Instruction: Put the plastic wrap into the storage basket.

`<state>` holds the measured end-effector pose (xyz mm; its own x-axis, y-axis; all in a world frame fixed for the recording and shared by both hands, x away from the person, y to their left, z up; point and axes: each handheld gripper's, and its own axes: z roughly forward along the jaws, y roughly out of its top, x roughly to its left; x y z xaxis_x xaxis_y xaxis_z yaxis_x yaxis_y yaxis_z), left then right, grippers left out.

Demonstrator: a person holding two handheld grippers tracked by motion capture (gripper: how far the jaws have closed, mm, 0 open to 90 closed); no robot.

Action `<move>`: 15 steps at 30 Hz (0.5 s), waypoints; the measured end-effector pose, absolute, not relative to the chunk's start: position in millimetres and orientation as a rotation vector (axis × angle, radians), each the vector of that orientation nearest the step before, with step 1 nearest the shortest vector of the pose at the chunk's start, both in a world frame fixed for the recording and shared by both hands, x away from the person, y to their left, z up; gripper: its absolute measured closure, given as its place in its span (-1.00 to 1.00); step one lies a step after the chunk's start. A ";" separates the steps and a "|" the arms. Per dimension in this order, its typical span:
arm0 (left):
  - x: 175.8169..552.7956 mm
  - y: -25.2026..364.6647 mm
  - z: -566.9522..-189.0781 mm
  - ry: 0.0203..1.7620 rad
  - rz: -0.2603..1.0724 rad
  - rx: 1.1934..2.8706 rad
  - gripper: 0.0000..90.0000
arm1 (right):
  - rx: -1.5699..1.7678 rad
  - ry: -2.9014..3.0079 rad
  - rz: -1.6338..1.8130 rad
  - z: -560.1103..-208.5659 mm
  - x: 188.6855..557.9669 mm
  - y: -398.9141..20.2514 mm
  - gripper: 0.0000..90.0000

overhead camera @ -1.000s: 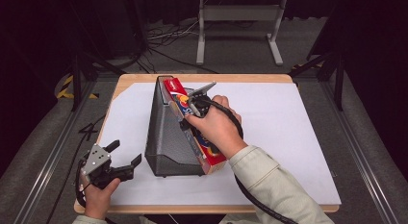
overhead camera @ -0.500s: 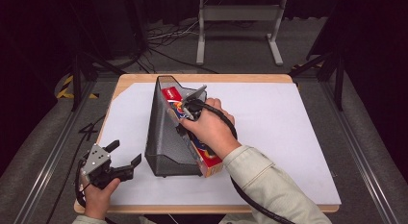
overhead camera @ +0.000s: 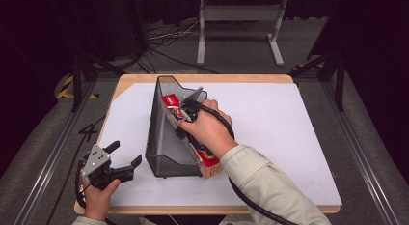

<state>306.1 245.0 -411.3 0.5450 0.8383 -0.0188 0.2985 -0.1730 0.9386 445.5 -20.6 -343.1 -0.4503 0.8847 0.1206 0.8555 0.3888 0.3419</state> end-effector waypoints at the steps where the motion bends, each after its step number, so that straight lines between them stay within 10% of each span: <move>1: 306.1 244.9 -411.4 0.954 0.642 1.733 -0.77 | 1.596 2.557 0.545 -343.1 445.9 -19.9 -0.16; 15: 306.4 244.6 -411.5 0.955 0.642 1.733 -0.77 | 1.622 2.562 0.528 -346.9 454.3 -20.2 -0.17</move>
<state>306.4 244.6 -411.5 0.5449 0.8383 -0.0178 0.2994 -0.1746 0.9380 454.3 -20.2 -346.9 -0.4429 0.8875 0.1275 0.8656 0.3862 0.3188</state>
